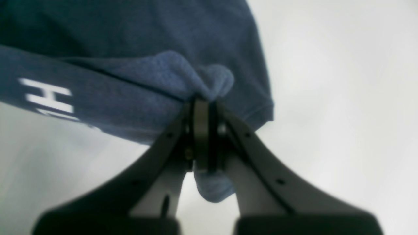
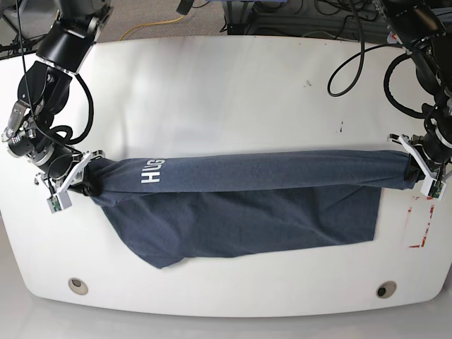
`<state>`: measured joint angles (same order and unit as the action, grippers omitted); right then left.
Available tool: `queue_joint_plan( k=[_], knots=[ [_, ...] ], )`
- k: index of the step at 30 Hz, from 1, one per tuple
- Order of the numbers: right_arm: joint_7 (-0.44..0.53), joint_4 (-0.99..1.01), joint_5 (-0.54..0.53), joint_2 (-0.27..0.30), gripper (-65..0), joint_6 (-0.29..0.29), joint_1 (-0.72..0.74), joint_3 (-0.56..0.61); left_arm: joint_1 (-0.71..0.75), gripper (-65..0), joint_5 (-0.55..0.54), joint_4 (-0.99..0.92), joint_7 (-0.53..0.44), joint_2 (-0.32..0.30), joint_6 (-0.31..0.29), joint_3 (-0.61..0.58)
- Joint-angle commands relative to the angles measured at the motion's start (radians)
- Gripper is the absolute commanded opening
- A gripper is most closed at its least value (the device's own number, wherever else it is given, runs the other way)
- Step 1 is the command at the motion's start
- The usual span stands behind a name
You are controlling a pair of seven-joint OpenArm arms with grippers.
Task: Fold the T-shirt properly
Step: 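Lift the shirt with both grippers and fold it over onto itself, then lower the folded edge onto the shirt and open both grippers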
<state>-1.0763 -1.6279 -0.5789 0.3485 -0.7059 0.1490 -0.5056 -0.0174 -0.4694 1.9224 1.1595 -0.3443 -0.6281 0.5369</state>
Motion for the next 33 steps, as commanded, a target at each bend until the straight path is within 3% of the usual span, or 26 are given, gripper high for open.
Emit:
queue_joint_plan(
  k=[1,9,16,33],
  knots=[
    [0.021,-0.019,-0.028,0.025,-65.0,0.008,-0.022,-0.018,0.018,-65.0,-0.005,0.019,-0.031,-0.020,-0.020,0.021],
    [-0.040,-0.019,-0.175,0.033,-65.0,0.008,-0.177,-0.055,0.150,-64.9,-0.004,0.018,-0.031,-0.022,-0.062,0.064],
    [-0.049,-0.013,-0.278,0.034,-64.5,0.008,-0.289,-0.071,0.227,-64.9,-0.002,0.013,-0.033,-0.022,-0.062,0.082],
    [-0.051,-0.015,-0.289,0.027,-64.4,0.008,-0.467,-0.071,0.380,-64.7,-0.002,0.013,-0.033,-0.045,-0.062,0.081]
  ],
)
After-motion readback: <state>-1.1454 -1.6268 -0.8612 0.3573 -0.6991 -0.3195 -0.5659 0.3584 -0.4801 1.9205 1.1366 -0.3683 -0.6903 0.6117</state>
